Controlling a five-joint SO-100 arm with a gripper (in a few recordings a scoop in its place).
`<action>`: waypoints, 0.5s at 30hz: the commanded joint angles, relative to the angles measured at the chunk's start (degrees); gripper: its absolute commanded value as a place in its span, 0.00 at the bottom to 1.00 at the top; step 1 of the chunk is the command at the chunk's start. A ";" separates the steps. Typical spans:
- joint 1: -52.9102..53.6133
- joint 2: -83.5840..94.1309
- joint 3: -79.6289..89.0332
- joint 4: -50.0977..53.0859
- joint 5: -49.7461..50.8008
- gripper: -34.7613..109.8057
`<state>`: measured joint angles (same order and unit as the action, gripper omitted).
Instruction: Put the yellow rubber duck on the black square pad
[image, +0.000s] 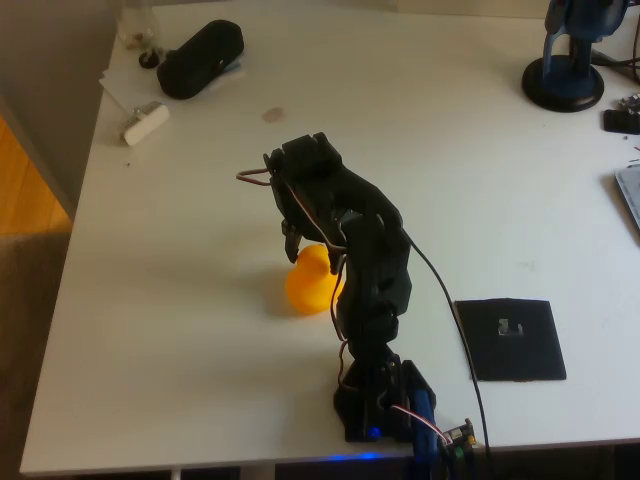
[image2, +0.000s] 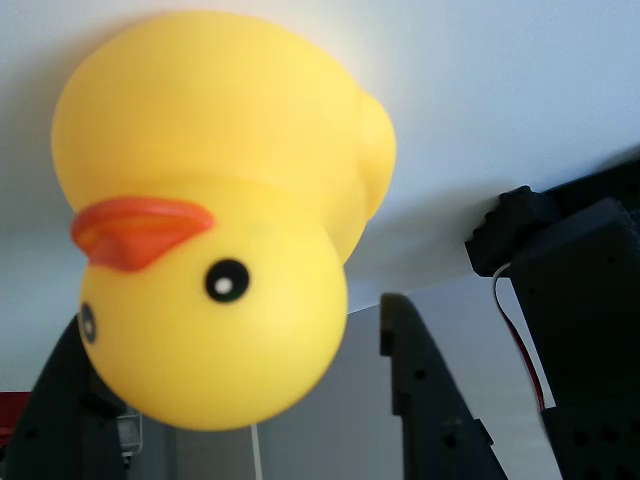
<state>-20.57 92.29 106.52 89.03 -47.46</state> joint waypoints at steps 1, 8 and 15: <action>0.09 1.14 -0.44 0.62 -1.49 0.44; 0.18 1.23 -0.79 0.53 -1.58 0.44; 0.79 1.05 1.14 -1.58 -1.58 0.44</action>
<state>-19.86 92.29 107.14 87.36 -48.69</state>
